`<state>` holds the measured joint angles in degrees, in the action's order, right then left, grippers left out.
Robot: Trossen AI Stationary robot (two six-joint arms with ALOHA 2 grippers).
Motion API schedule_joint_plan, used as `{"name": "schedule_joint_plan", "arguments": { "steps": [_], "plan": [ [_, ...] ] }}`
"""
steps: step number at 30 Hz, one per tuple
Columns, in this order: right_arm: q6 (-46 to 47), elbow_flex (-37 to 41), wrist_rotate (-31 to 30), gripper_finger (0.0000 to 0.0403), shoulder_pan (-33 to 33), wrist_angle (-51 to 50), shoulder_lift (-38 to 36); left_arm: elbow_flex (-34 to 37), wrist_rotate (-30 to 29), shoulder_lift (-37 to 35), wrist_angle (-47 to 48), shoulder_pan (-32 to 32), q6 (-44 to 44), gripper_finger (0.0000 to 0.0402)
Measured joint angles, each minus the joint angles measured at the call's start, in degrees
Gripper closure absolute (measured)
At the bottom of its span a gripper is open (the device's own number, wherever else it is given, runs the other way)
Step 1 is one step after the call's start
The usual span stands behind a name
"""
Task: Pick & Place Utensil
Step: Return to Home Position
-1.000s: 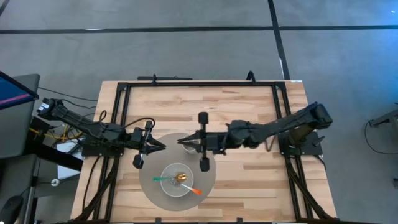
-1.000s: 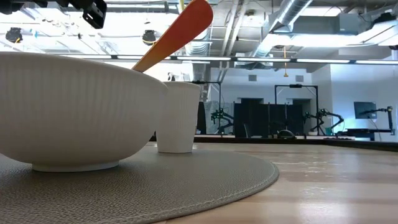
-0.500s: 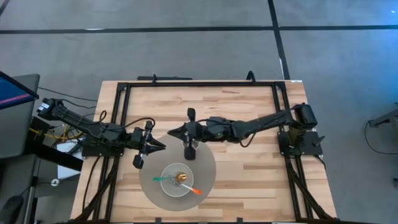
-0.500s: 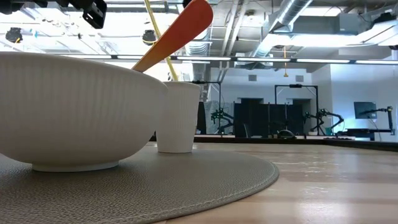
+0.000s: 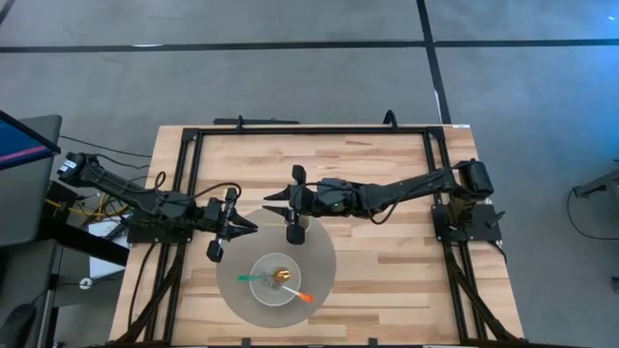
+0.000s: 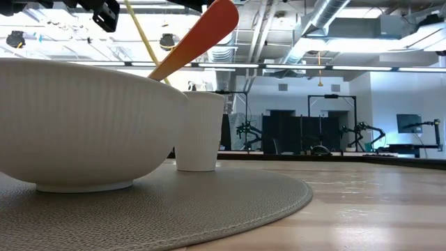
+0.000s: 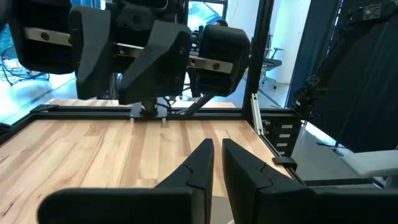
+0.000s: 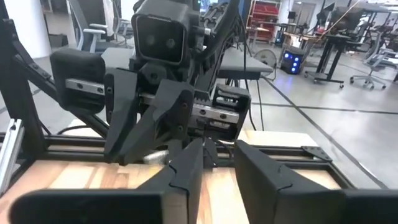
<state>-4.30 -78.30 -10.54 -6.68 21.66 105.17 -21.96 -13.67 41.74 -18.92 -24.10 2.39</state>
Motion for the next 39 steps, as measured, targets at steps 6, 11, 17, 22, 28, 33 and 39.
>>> {"name": "schedule_joint_plan", "arguments": {
  "steps": [6, 11, 17, 22, 28, 33, 39],
  "plan": [
    [-0.59, 0.01, -0.02, 0.0297, -1.07, -1.11, -2.90, 0.00, 0.00, 0.00, 0.00, -0.02, 0.00, 0.0367],
    [-1.25, -0.07, -0.01, 0.0295, -2.80, -10.37, -10.94, 0.00, 0.02, 0.02, 0.00, -0.02, 0.00, 0.0367],
    [-0.96, -0.07, -5.52, 0.0303, -5.51, -33.61, -24.29, -0.02, 0.03, -1.04, -0.04, -0.37, -0.18, 0.0367],
    [-0.31, -0.07, -19.21, 0.0310, -9.21, -45.15, -33.07, -0.97, -4.30, -7.84, -0.08, -0.37, -2.77, 0.0367],
    [1.22, 5.69, -20.93, 0.0311, -12.93, -51.33, -41.69, -2.66, -9.41, -20.56, 8.61, -0.32, -8.37, 0.0367],
    [2.90, 21.05, -20.92, 0.0311, -15.06, -44.38, -50.35, -2.71, -11.96, -29.72, 22.70, -0.32, -6.33, 0.0367],
    [2.27, 40.21, -20.80, 0.0311, -16.48, -29.80, -61.85, -2.67, -3.63, -34.49, 27.58, -0.26, -9.51, 0.0367]
  ]
}}
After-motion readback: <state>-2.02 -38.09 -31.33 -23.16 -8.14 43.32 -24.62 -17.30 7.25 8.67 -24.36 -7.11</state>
